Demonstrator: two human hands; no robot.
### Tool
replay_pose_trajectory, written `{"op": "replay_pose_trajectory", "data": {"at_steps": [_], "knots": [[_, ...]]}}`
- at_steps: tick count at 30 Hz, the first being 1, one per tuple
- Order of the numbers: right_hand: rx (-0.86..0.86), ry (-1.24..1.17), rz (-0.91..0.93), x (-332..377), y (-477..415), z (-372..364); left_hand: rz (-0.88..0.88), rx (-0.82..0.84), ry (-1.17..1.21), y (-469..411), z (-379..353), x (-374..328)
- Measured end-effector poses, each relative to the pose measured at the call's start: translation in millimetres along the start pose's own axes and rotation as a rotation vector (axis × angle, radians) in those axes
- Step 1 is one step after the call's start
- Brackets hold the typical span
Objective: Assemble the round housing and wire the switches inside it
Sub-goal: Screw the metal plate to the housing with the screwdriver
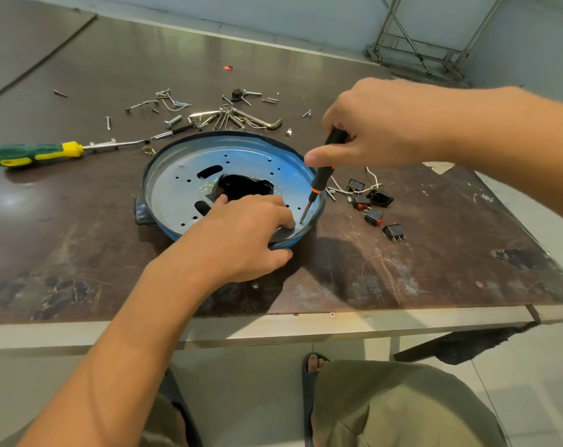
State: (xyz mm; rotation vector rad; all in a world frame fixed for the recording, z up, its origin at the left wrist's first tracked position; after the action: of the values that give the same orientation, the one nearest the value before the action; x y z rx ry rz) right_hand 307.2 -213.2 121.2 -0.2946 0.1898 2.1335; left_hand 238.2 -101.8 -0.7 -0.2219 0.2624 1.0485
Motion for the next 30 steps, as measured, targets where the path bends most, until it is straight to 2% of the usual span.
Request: {"op": "replay_pose_trajectory", "data": {"at_steps": [4,6,8,11,14,16,19,22,27,30], "knots": [[0.222,-0.231,0.060,-2.6,7.0,-5.8,0.000,-0.005,0.009,0.3,0.9,-0.7],[0.165,-0.247,0.092,0.9,8.2,-4.1,0.003,-0.005,0.011,0.3,0.9,-0.8],[0.031,-0.261,0.118,6.4,8.2,-1.9,0.002,-0.002,0.002,-0.2,1.0,-1.2],[-0.074,-0.295,0.046,11.6,6.5,-3.9,0.009,0.001,0.006,-0.6,0.5,-0.9],[-0.110,-0.186,-0.081,8.8,-1.0,-4.6,0.007,0.001,0.004,-0.9,0.7,-1.4],[-0.001,-0.181,-0.062,8.2,-3.3,-4.8,0.006,0.002,-0.001,-0.4,0.8,-1.6],[0.236,-0.340,0.007,10.3,0.8,-5.0,-0.001,-0.001,-0.005,-0.2,0.8,-1.8],[0.102,-0.240,0.053,11.0,0.9,-0.7,0.001,-0.003,-0.001,-0.3,0.7,-1.7],[-0.138,-0.138,-0.029,9.1,3.4,-3.3,0.001,-0.003,0.002,-0.3,-0.1,-0.6],[-0.126,-0.131,-0.053,7.2,2.4,-7.0,0.000,-0.005,0.005,-0.2,0.2,-0.3]]}}
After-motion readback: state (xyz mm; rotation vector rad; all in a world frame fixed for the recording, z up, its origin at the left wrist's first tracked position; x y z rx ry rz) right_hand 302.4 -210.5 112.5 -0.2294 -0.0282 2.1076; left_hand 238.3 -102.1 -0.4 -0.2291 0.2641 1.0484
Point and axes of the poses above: each hand's wrist, its own y-axis away from the middle knuckle, its own z-axis out of the back of the hand, x = y × z, the point moved 6 cm from there along -y, towards the middle knuckle, and after that the axes turned 9 degrees about -z, right-handed, at the moved point
